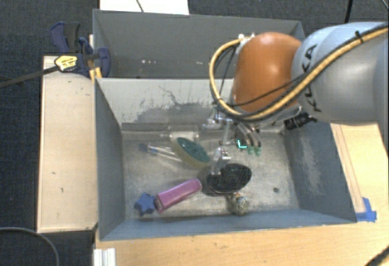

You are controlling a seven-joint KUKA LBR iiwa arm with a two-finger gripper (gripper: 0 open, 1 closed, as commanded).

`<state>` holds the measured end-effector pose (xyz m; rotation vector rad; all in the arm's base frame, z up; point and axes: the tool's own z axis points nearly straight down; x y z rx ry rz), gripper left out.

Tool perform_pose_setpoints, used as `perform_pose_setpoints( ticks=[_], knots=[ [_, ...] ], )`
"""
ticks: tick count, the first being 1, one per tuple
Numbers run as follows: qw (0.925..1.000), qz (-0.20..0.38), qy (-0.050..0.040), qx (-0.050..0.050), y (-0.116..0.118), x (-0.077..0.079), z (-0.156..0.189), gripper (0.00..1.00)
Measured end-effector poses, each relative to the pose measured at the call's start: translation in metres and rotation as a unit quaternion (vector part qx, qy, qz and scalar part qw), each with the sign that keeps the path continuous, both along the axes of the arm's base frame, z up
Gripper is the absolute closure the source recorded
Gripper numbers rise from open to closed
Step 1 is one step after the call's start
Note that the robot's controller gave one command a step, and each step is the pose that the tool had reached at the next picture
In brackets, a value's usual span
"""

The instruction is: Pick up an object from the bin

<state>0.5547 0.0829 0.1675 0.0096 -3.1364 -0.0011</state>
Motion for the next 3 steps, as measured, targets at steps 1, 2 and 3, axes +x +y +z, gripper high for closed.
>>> perform_pose_setpoints(
  ticks=[1, 2, 3],
  knots=[
    [0.9939, 0.11, -0.0084, 0.001, 0.023, 0.033, -0.066, 0.0],
    [0.9942, 0.108, -0.0046, 0.0, 0.022, 0.031, -0.069, 1.0],
    [0.9925, 0.122, -0.009, 0.001, 0.032, 0.033, 0.117, 1.0]
  ],
)
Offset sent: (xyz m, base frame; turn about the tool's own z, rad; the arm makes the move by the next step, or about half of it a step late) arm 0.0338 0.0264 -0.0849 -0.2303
